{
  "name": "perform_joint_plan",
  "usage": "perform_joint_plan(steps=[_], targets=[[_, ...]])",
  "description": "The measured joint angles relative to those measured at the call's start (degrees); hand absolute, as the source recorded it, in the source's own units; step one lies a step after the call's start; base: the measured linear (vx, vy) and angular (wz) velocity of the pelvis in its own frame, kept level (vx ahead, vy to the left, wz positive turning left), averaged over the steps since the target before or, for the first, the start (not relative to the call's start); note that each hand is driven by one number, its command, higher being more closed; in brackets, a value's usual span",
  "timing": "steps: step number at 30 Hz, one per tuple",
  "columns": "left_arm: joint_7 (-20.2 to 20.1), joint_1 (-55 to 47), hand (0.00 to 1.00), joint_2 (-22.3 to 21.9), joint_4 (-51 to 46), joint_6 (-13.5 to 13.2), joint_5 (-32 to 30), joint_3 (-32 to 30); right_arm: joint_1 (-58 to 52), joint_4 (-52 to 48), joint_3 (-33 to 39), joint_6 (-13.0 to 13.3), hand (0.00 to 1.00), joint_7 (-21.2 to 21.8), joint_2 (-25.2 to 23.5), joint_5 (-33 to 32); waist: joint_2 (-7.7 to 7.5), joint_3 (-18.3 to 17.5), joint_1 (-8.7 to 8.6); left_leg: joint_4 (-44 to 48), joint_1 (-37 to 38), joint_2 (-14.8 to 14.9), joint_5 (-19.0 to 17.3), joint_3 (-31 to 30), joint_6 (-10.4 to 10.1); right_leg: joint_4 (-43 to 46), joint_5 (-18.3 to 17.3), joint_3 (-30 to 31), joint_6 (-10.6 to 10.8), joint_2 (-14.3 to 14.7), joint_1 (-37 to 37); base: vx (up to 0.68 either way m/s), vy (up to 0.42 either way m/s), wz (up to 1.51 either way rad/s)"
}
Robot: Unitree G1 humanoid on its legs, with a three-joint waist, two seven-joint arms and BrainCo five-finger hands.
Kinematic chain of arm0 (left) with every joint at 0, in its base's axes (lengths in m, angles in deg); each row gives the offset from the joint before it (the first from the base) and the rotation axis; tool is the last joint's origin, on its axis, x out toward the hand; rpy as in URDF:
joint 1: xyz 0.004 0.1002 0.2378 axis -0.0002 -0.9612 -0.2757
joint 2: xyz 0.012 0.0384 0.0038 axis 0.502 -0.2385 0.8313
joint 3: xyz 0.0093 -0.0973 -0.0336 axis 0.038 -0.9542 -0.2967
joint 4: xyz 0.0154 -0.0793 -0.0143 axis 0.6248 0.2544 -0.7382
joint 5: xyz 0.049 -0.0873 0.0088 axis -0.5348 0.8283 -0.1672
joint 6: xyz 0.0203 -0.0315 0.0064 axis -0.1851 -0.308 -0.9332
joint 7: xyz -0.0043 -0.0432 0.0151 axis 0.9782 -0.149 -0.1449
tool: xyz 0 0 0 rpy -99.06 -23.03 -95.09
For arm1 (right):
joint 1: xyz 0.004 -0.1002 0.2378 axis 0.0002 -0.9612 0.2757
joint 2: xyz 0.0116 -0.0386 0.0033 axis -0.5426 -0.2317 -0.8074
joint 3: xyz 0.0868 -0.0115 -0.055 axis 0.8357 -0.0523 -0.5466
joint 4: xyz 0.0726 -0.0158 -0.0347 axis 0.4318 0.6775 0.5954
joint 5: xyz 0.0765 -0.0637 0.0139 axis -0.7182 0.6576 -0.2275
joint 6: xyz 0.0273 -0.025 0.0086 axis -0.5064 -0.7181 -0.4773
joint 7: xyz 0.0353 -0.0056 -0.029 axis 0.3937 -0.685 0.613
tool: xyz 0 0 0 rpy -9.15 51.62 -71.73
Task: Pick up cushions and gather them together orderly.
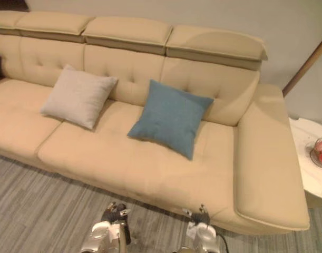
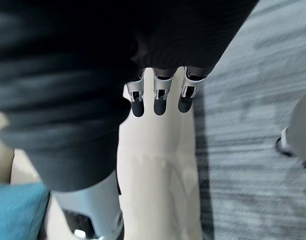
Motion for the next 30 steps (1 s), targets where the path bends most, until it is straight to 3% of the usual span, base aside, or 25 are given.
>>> perform_joint_plan(steps=[1, 2, 3, 4, 5, 6, 8, 14, 22, 28, 30], targets=[[0.0, 0.1, 0.00, 0.0, 0.0, 0.0, -0.1, 0.0, -0.1, 0.0, 0.0, 0.0, 0.00, 0.0, 0.1, 0.0, 0.02, 0.0, -0.02, 1.7, 0.0, -0.1, -1.8, -0.5, 0.2, -0.3, 0.5, 0.0, 0.0, -0.1, 0.0, -0.19, 0.079, 0.02], [0.0, 0.1, 0.00, 0.0, 0.1, 0.0, -1.0, -0.3, -0.2, 0.0, 0.2, -0.2, 0.00, 0.0, 0.2, 0.1, 0.35, -0.2, -0.06, 7.3, 0.5, -0.1, -7.7, -1.8, 0.5, -0.9, 1.9, 0.2, 0.6, -0.4, -0.8, -0.13, 0.117, -0.02], [0.0, 0.1, 0.00, 0.0, 0.9, 0.2, -1.2, -0.5, -0.4, 0.4, 0.7, -0.2, 0.00, 0.1, 0.1, 0.2, 0.69, -0.4, -0.11, 9.2, 1.4, -0.1, -10.6, -2.3, 0.3, -1.1, 2.4, 0.3, 1.2, -0.6, -1.1, -0.12, 0.156, -0.03], [0.1, 0.1, 0.00, 0.0, 1.2, 0.2, -1.3, -0.6, -0.5, 0.9, 1.1, -0.3, 0.00, 0.2, 0.0, 0.2, 0.68, -0.4, -0.24, 9.7, 1.8, -0.2, -11.7, -2.4, 0.1, -1.1, 2.6, 0.4, 1.5, -0.7, -1.1, -0.12, 0.220, 0.03], [0.0, 0.0, 0.00, 0.3, 2.1, 0.5, -1.8, -0.6, -0.5, 2.8, 2.2, -0.5, 0.00, 0.4, 0.5, 0.3, 1.37, -0.7, -0.68, 8.2, 3.2, -1.0, -15.0, -3.1, -0.1, -1.8, 3.4, 0.9, 2.9, -0.6, -1.2, -0.12, 0.226, 0.04], [0.0, -0.2, 0.00, 0.6, 2.3, 0.7, -2.1, -0.7, -0.3, 3.7, 2.6, -0.6, 0.00, 0.5, 0.3, 0.3, 1.09, -0.8, -0.70, 7.3, 3.5, -1.6, -15.1, -2.9, -0.2, -2.4, 3.6, 1.5, 3.6, -0.5, -1.1, -0.11, 0.208, -0.01], [0.2, -1.7, 0.00, 3.3, 2.3, 1.0, -2.2, -0.7, -0.3, 7.0, 3.4, -1.1, 0.00, 1.0, -0.9, 0.3, -1.14, -2.7, -2.00, 0.0, 5.8, -5.9, -12.2, -0.5, 1.6, -8.4, 6.4, 5.3, 4.7, -1.9, -0.6, -0.03, 0.159, -0.06], [0.2, -2.6, 0.00, 6.2, 4.7, 1.8, -2.2, -0.7, 0.3, 9.5, 5.9, -1.2, 0.00, 1.0, 1.1, 0.2, -0.43, -2.7, -3.13, -2.2, 7.4, -8.7, -12.2, -0.3, 2.0, -16.5, 11.1, 7.5, 5.7, -2.4, 3.5, -0.02, 0.134, 0.02], [-0.4, -3.4, 0.00, 6.4, 7.0, 2.1, -3.4, -2.4, 0.6, 9.9, 8.1, -1.6, 0.00, 1.5, 2.4, 0.4, 0.52, -4.0, -3.43, -4.1, 11.7, -9.7, -11.4, -0.9, 3.1, -19.2, 11.6, 7.8, 6.4, -2.2, 7.6, 0.06, -0.010, -0.03], [-1.1, -3.3, 0.00, 6.7, 8.0, 2.1, -3.6, -2.4, 1.1, 11.3, 8.5, -1.7, 0.00, 1.7, 4.0, 0.6, 0.52, -4.3, -3.77, -4.7, 12.2, -9.8, -11.1, -4.3, 2.7, -21.4, 12.7, 7.1, 5.4, -1.2, 9.9, 0.06, -0.038, 0.06], [-1.1, -3.4, 0.00, 6.8, 8.3, 2.1, -4.3, -2.4, 0.9, 11.5, 8.3, -1.7, 0.00, 1.8, 3.9, 0.7, 0.29, -4.4, -3.77, -7.0, 14.0, -9.9, -9.8, -4.1, 2.6, -22.2, 13.6, 7.0, 4.2, -1.0, 10.8, 0.00, 0.000, 0.00]])
